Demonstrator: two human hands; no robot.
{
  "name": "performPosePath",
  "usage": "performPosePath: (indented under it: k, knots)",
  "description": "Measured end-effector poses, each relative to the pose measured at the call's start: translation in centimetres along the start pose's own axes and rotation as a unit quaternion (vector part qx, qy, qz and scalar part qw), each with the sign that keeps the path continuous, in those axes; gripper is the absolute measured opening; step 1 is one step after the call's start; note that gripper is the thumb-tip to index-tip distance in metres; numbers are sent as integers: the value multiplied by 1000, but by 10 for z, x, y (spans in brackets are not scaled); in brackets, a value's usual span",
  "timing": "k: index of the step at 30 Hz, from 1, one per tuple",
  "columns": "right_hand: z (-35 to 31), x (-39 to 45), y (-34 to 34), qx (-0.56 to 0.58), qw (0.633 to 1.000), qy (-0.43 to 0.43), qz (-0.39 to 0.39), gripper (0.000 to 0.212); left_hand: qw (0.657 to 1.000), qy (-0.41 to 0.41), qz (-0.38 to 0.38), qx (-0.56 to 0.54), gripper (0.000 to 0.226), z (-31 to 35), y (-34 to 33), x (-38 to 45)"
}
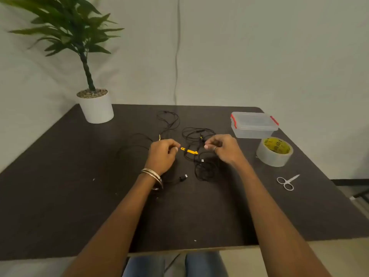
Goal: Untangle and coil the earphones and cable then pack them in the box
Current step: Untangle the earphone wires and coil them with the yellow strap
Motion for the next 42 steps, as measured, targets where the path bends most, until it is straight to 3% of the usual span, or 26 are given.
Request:
performPosePath:
  k: [4,9,12,15,17,20,22,24,27,30,32,35,38,40,42]
  knots:
    - [1,13,-26,-57,996,31,-66,19,994,-42,15,97,15,9,-13,19]
    - [8,33,-8,-115,983,61,127,15,979,26,-30,201,33,-18,-39,35]
    - [20,38,5,-111,980,34,160,14,981,38,-28,189,27,-23,-45,38]
    - [35,34,3,-73,991,-13,113,20,991,75,25,104,15,-29,-33,39]
    - [43,29,-8,-64,996,-48,50,26,990,110,84,-8,11,-38,-16,37]
    - [31,21,-15,-123,992,-7,15,28,953,153,134,-224,9,-53,2,29]
    - [21,16,-18,-21,1000,-1,10,33,924,168,145,-312,7,-58,5,24]
    - [14,11,-32,108,993,-11,-50,35,912,171,160,-336,8,-61,7,22]
    - [8,5,-53,100,986,8,-136,10,902,177,191,-344,8,-70,9,20]
    - [19,9,-24,184,981,-59,-18,14,911,181,217,-299,20,-79,15,17]
    - [21,10,1,224,969,-86,60,13,955,138,206,-165,26,-65,21,20]
    - [-10,19,7,236,970,-42,46,12,978,-34,203,21,26,-6,22,22]
    - [-42,29,10,252,966,-37,31,14,977,-160,142,-12,26,52,6,12]
    - [-58,36,14,323,944,-65,19,14,992,-100,26,-75,38,58,-24,12]
    - [-75,41,14,418,904,-86,-18,16,980,38,-83,-177,46,49,-53,12]
Point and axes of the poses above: each hand's wrist, its own x-axis towards the middle knuckle, its own y-axis out of the back of the hand, z = x × y, the point moved 10 cm from there along x, towards the middle knuckle, and after that the axes turned 8 degrees about -x, right-handed, at the moved point
